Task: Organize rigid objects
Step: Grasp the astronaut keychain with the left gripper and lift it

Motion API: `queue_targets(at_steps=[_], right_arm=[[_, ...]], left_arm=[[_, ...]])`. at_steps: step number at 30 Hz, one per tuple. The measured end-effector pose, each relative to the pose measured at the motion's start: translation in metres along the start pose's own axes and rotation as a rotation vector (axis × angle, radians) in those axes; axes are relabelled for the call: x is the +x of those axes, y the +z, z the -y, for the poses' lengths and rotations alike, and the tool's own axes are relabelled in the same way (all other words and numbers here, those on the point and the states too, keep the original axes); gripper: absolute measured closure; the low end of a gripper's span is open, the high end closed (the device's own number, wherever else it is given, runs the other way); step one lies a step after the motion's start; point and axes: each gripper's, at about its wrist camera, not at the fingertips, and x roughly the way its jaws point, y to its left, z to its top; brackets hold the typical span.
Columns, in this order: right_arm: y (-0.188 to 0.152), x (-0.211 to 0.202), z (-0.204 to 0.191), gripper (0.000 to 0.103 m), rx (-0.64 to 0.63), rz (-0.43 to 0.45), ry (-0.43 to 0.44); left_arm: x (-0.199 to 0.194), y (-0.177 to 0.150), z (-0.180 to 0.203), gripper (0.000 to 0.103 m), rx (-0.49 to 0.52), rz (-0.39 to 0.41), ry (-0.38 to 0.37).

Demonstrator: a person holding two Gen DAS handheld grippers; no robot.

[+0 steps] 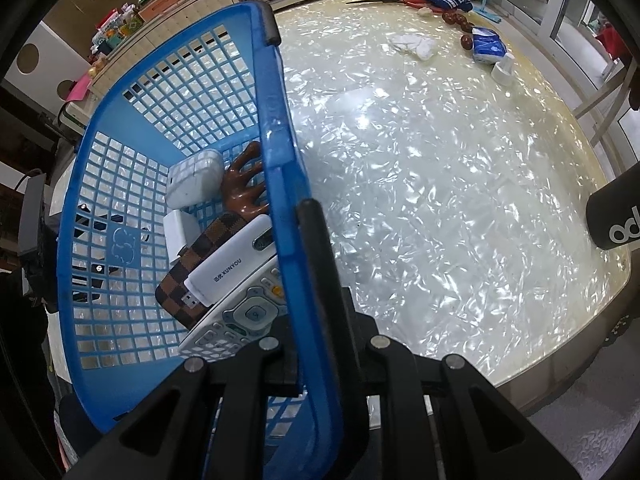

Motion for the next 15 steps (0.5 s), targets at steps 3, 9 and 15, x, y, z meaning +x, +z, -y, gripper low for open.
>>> queue_targets(at_steps=[3, 9, 15], right_arm=[[0.0, 0.0, 0.001, 0.09, 0.005, 0.001, -0.002], [0.002, 0.001, 0.003, 0.09, 0.007, 0.001, -0.002], [0.002, 0.002, -0.003, 0.09, -0.007, 0.004, 0.0]], left_arm=[[0.003, 0.006, -0.007, 0.048, -0.018, -0.008, -0.032], [-0.006, 0.004, -0.016, 0.058, -0.098, 0.038, -0.056], [-0.011, -0.013, -0.016, 0.059, -0.16, 0.043, -0.052]])
